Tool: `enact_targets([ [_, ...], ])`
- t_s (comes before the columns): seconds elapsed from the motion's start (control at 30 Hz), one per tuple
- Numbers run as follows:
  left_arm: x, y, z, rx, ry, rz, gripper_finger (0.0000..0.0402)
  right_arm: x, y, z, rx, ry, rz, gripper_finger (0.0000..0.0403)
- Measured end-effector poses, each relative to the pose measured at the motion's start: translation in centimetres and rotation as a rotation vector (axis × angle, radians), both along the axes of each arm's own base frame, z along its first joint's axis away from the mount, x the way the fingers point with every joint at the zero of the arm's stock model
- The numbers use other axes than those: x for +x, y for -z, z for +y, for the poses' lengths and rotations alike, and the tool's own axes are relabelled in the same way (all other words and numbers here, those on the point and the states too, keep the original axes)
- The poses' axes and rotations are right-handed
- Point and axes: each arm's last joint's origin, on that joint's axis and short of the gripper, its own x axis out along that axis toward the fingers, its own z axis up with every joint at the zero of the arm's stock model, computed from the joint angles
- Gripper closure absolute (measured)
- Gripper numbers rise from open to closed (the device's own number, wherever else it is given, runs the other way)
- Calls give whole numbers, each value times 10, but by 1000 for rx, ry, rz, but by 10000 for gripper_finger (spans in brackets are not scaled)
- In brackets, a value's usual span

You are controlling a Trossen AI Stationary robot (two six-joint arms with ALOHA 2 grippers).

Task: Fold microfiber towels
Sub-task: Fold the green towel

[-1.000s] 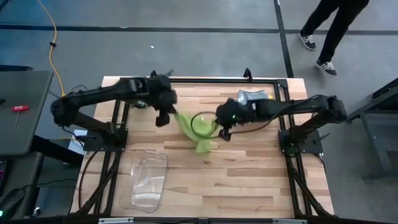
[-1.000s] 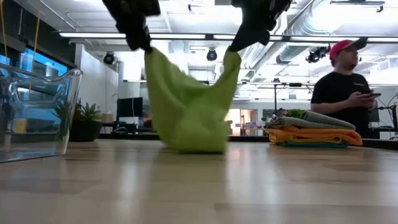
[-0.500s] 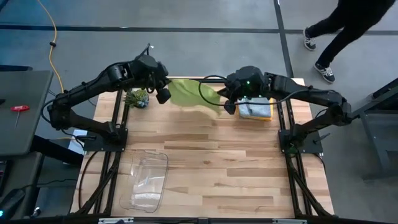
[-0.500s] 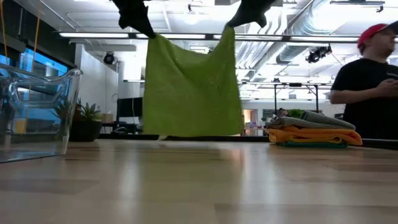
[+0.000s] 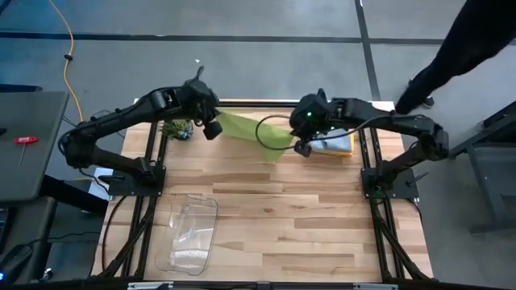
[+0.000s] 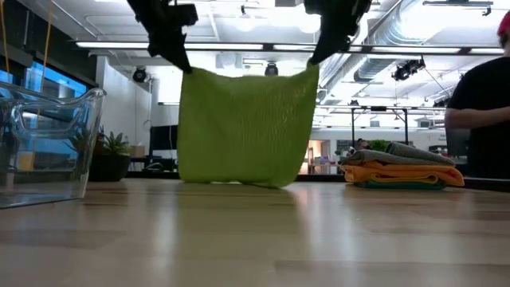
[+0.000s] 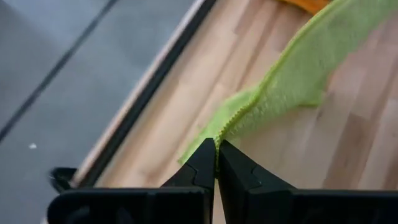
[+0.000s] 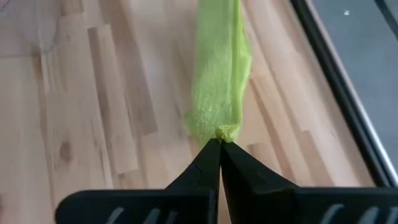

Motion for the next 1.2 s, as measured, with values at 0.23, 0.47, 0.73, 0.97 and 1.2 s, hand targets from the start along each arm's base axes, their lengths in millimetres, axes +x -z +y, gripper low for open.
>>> enact_targets([
  [0.23, 8, 25, -21, -90, 8, 21, 401, 34, 23, 17, 13, -81, 8, 403],
  [0.47, 4, 27, -54, -156, 34, 4, 401, 65, 43, 47, 92, -225, -44, 403],
  [0.73, -17, 44, -78, -267, -29, 54, 401, 85, 60, 81, 174, -332, -63, 403],
  [0.97, -24, 12, -65, -137, -73, -74, 401, 50, 40, 41, 25, -173, 54, 403],
  [1.2, -18, -8, -33, 3, -97, -211, 401, 3, 12, -26, -151, -25, 105, 403],
])
